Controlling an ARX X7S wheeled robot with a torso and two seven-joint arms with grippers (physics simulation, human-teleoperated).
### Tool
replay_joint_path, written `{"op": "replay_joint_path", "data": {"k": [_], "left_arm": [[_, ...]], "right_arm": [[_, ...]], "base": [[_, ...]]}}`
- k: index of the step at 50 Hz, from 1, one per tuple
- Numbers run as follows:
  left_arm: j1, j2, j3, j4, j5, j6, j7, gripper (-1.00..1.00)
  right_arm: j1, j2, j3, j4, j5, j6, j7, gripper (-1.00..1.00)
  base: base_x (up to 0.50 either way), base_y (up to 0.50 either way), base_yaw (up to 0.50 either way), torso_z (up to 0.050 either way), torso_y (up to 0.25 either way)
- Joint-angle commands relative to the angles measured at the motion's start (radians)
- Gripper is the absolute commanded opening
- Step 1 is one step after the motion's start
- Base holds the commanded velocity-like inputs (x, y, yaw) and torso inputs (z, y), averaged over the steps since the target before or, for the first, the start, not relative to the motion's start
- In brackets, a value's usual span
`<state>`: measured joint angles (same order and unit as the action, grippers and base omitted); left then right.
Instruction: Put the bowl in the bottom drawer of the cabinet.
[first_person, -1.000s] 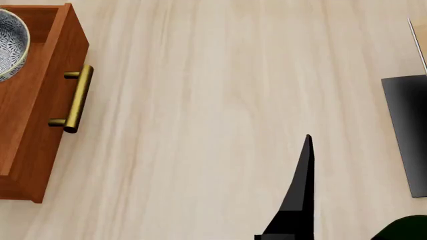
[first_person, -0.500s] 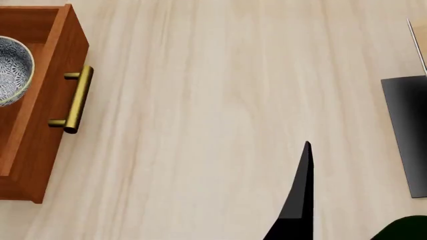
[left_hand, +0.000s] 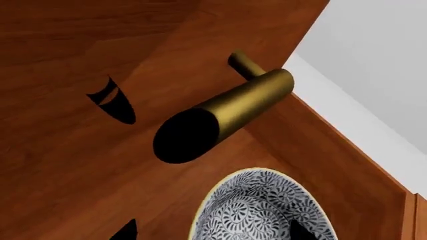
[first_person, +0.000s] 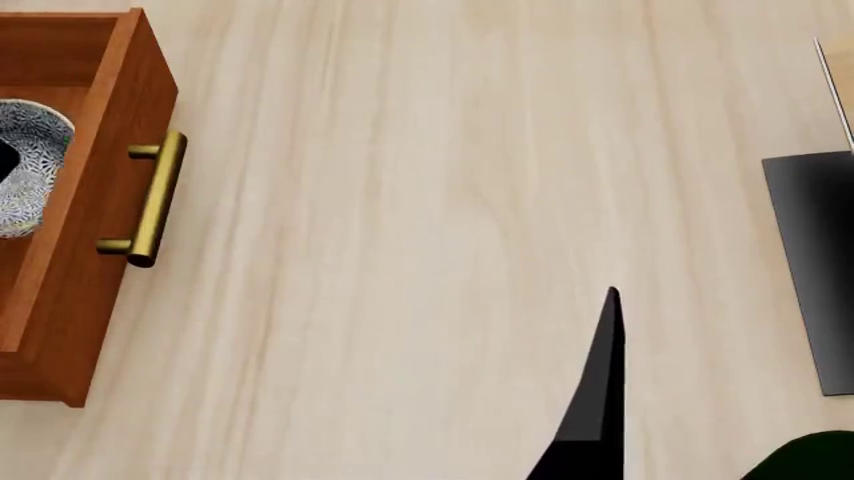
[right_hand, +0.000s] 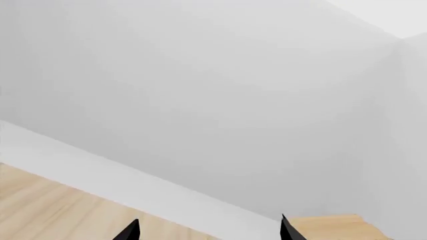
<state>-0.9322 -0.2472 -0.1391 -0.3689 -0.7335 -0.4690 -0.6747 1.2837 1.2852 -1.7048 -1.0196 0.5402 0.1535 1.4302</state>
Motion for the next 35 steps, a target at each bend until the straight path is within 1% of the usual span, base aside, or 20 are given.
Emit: {"op": "replay_joint_path", "data": {"k": [1,11,17,22,23,24,26,31,35], "left_arm": [[0.057,-0.005,-0.008,-0.104,-0.123,0.008,-0.003,1.0],[0.064,-0.006,-0.002,0.044,-0.171,-0.053,-0.041,1.0],[0.07,-0.009,-0.005,0.278,-0.269,-0.15,-0.108,1.0],[0.043,-0.019,-0.015,0.55,-0.421,-0.267,-0.217,1.0],[0.039,-0.02,-0.018,0.57,-0.438,-0.277,-0.231,1.0],[0.02,-0.025,-0.021,0.646,-0.497,-0.311,-0.27,1.0],[-0.001,-0.029,-0.026,0.717,-0.559,-0.341,-0.314,1.0],[-0.091,-0.055,-0.034,0.897,-0.772,-0.409,-0.463,1.0],[-0.164,-0.086,-0.02,0.996,-0.884,-0.434,-0.54,1.0]], "right_arm": [[0.003,-0.001,0.001,0.0,0.002,-0.002,-0.003,1.0],[0.001,-0.005,0.005,0.017,-0.001,-0.016,-0.01,1.0],[-0.002,-0.008,0.006,0.024,-0.006,-0.019,-0.009,1.0],[-0.007,-0.013,0.007,0.032,-0.013,-0.023,-0.008,1.0],[-0.008,-0.013,0.007,0.034,-0.013,-0.024,-0.009,1.0],[-0.009,-0.014,0.007,0.036,-0.015,-0.026,-0.008,1.0],[-0.013,-0.015,0.007,0.038,-0.02,-0.029,-0.007,1.0],[-0.026,-0.017,0.004,0.052,-0.034,-0.047,-0.003,1.0],[-0.034,-0.021,0.003,0.059,-0.044,-0.055,0.002,1.0]], "base": [[0.0,0.0,0.0,0.0,-0.012],[0.0,0.0,0.0,0.0,-0.006],[0.0,0.0,0.0,0.0,0.0],[0.0,0.0,0.0,0.0,0.0],[0.0,0.0,0.0,0.0,0.0],[0.0,0.0,0.0,0.0,0.0],[0.0,0.0,0.0,0.0,0.0],[0.0,0.0,0.0,0.0,0.0],[0.0,0.0,0.0,0.0,0.0]]}}
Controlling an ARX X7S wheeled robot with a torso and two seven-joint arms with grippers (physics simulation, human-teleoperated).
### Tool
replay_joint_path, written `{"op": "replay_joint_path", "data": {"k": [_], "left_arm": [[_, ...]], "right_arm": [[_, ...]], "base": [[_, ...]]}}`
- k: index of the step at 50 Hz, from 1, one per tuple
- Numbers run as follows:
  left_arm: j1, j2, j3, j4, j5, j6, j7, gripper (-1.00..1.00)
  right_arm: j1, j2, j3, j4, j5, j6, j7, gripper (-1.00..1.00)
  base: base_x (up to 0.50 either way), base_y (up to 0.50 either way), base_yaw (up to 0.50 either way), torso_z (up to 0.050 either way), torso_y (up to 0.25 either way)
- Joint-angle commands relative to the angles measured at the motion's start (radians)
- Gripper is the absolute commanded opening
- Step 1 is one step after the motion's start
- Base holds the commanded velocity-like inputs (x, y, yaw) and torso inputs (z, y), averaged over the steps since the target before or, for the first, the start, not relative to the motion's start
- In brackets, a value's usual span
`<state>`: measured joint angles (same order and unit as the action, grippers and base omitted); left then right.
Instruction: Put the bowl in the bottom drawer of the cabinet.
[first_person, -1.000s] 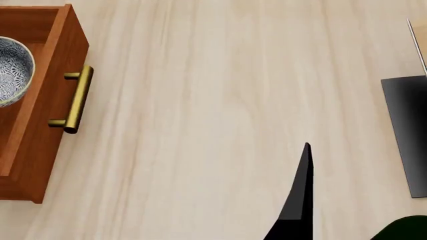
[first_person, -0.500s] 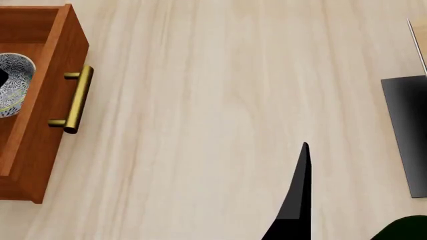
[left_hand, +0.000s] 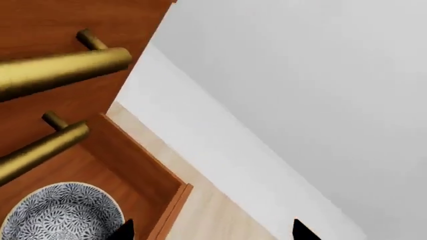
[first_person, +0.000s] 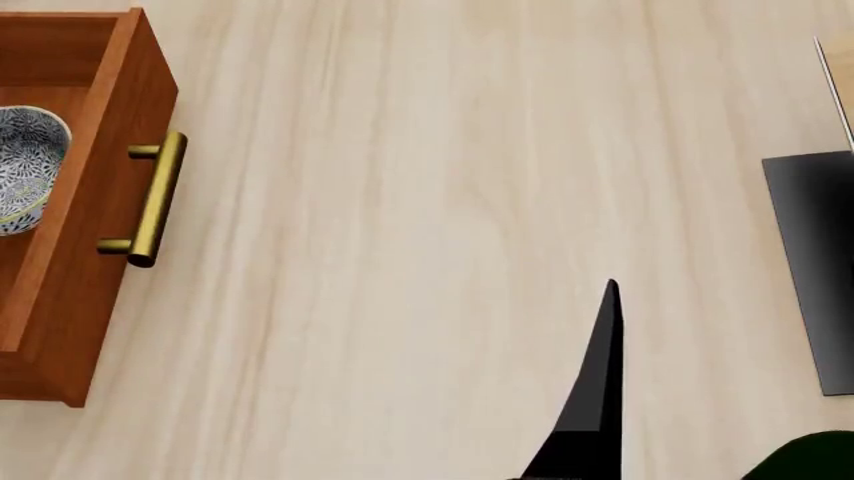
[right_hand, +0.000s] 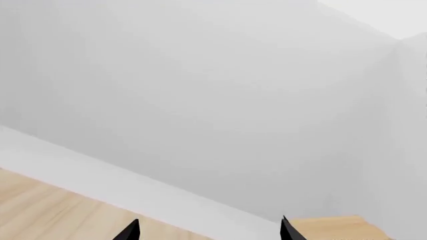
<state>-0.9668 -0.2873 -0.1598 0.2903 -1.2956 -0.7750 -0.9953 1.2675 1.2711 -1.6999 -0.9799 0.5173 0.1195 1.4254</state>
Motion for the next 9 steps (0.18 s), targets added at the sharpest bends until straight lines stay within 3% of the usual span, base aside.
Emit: {"op": "replay_joint_path", "data": {"k": [1,5,9], "left_arm": [[-0.148,-0.058,0.01,0.358,-0.338,-0.139,-0.226,1.0],[-0.175,-0.084,0.03,0.393,-0.337,-0.165,-0.214,1.0],[-0.154,-0.103,0.05,0.416,-0.271,-0.194,-0.123,1.0]], "right_arm": [[-0.02,-0.008,-0.002,0.021,-0.024,-0.024,0.009,1.0],[-0.029,-0.012,-0.002,0.027,-0.035,-0.031,0.016,1.0],[-0.038,-0.022,-0.002,0.037,-0.041,-0.034,0.024,1.0]], "base": [[0.0,0.0,0.0,0.0,0.0],[0.0,0.0,0.0,0.0,0.0],[0.0,0.0,0.0,0.0,0.0]]}}
